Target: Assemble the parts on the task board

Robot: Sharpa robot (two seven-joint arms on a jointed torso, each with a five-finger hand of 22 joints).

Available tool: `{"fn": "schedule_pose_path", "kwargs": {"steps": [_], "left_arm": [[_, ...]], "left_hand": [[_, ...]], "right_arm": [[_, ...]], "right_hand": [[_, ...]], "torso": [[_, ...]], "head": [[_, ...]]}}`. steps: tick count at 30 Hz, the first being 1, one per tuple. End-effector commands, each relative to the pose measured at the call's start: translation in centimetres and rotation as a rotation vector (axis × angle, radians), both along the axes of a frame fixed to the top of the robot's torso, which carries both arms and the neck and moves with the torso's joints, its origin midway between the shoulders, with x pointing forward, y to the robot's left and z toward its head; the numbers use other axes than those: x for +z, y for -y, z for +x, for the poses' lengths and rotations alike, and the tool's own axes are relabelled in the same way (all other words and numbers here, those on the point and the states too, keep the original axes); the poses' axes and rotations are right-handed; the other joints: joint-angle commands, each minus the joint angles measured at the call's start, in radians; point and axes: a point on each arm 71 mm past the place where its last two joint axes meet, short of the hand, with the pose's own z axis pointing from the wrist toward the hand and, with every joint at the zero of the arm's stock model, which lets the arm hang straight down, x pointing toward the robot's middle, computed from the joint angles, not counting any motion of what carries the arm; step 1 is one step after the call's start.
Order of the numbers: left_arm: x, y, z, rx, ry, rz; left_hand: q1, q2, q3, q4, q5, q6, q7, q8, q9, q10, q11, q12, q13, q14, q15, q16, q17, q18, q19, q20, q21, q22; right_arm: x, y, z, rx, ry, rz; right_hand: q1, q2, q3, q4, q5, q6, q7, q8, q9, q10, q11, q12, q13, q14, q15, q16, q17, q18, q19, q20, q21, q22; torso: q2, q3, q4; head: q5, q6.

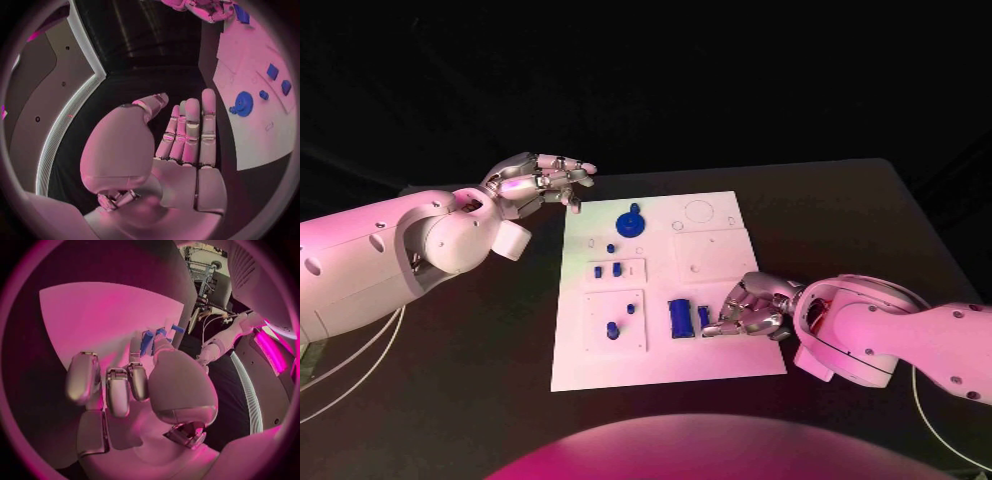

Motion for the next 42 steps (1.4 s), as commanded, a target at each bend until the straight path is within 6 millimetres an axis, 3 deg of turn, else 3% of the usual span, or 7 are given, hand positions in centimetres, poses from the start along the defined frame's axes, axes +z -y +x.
{"fn": "schedule_pose_path", "kwargs": {"steps": [1, 6, 16, 28, 36, 39, 42], "left_arm": [[0.1, 0.2, -0.1, -0.010, 0.003, -0.011], [0.1, 0.1, -0.1, -0.008, 0.003, -0.010], [0.1, 0.0, -0.1, -0.005, 0.004, -0.008], [0.1, 0.1, -0.1, -0.007, 0.004, -0.009], [0.1, 0.1, -0.1, -0.007, 0.004, -0.008], [0.1, 0.1, -0.1, -0.008, 0.005, -0.008], [0.1, 0.1, 0.0, -0.007, 0.005, -0.008]], "left_hand": [[-0.003, 0.008, 0.000, 0.008, -0.004, -0.005, -0.001, -0.005, 0.001, -0.008, 0.001, 0.007, -0.001, -0.003, 0.001, -0.006, -0.002, 0.014, 0.002, 0.002, -0.005, -0.001], [-0.003, 0.008, 0.000, 0.008, -0.004, -0.005, -0.001, -0.005, 0.001, -0.008, 0.001, 0.007, -0.001, -0.003, 0.001, -0.006, -0.002, 0.014, 0.002, 0.002, -0.005, -0.001], [-0.003, 0.008, 0.000, 0.008, -0.004, -0.005, -0.001, -0.005, 0.001, -0.008, 0.001, 0.007, -0.001, -0.003, 0.001, -0.006, -0.002, 0.014, 0.002, 0.002, -0.005, -0.001], [-0.003, 0.008, 0.000, 0.008, -0.004, -0.005, -0.001, -0.005, 0.001, -0.008, 0.001, 0.007, -0.001, -0.003, 0.001, -0.006, -0.002, 0.014, 0.002, 0.002, -0.005, -0.001], [-0.003, 0.008, 0.000, 0.008, -0.004, -0.005, -0.001, -0.005, 0.001, -0.008, 0.001, 0.007, -0.001, -0.003, 0.001, -0.006, -0.002, 0.014, 0.002, 0.002, -0.005, -0.001], [-0.003, 0.008, 0.000, 0.008, -0.004, -0.005, -0.001, -0.005, 0.001, -0.008, 0.001, 0.007, -0.001, -0.003, 0.001, -0.006, -0.002, 0.014, 0.002, 0.002, -0.005, -0.001], [-0.003, 0.008, 0.000, 0.008, -0.004, -0.005, -0.001, -0.005, 0.001, -0.008, 0.001, 0.007, -0.001, -0.003, 0.001, -0.006, -0.002, 0.014, 0.002, 0.002, -0.005, -0.001]], "right_arm": [[-0.2, -0.1, 0.0, 0.023, -0.002, -0.013], [-0.3, 0.0, 0.1, 0.014, 0.002, -0.016], [-0.2, 0.4, 0.5, -0.026, 0.036, -0.012], [-0.2, -0.5, 0.7, -0.011, 0.058, -0.016], [-0.2, -0.9, 0.6, 0.010, 0.054, -0.030], [-0.3, -0.8, 0.7, 0.020, 0.060, -0.048], [-0.3, -0.8, 0.7, 0.028, 0.064, -0.060]], "right_hand": [[0.011, -0.002, -0.006, 0.000, 0.001, -0.010, 0.000, 0.006, 0.001, 0.052, -0.009, -0.001, 0.147, 0.088, -0.008, -0.001, 0.167, -0.002, 0.000, -0.005, 0.000, 0.158], [0.013, -0.001, -0.007, 0.000, 0.001, -0.010, 0.000, 0.006, 0.001, 0.052, -0.009, -0.001, 0.147, 0.088, -0.008, -0.001, 0.168, -0.003, 0.000, -0.005, 0.001, 0.158], [0.016, 0.009, -0.009, 0.002, 0.001, -0.011, 0.001, 0.006, 0.001, 0.052, -0.008, -0.002, 0.146, 0.088, -0.008, -0.001, 0.168, -0.003, 0.001, -0.005, 0.004, 0.159], [0.022, 0.016, -0.009, 0.001, 0.001, -0.011, 0.000, 0.006, 0.000, 0.053, -0.009, 0.000, 0.148, 0.089, -0.008, 0.000, 0.170, -0.004, 0.002, -0.005, 0.007, 0.160], [0.073, 0.017, -0.014, -0.006, 0.002, -0.010, -0.002, 0.008, 0.000, 0.054, -0.010, 0.003, 0.150, 0.089, -0.009, 0.000, 0.171, -0.004, 0.003, -0.006, 0.008, 0.162], [0.142, 0.017, 0.005, -0.014, 0.004, -0.011, -0.005, 0.005, -0.006, 0.054, -0.013, 0.003, 0.151, 0.089, -0.012, 0.001, 0.171, -0.004, 0.004, -0.008, 0.007, 0.163], [0.170, 0.013, 0.015, -0.014, 0.005, -0.010, -0.006, 0.003, -0.010, 0.054, -0.014, 0.003, 0.151, 0.089, -0.013, 0.001, 0.172, -0.004, 0.004, -0.009, 0.007, 0.164]], "torso": [[0.001, 0.0007, -0.0008], [0.000, 0.0014, -0.0019], [0.000, 0.0015, -0.0018], [0.000, 0.0008, -0.0005], [0.000, 0.0007, -0.0014], [0.000, 0.0001, -0.0014], [0.000, 0.0007, -0.0012]], "head": [[0.003, -0.003], [0.011, -0.005], [0.009, -0.005], [0.006, -0.005], [0.008, -0.005], [0.007, -0.005], [0.008, -0.005]]}}
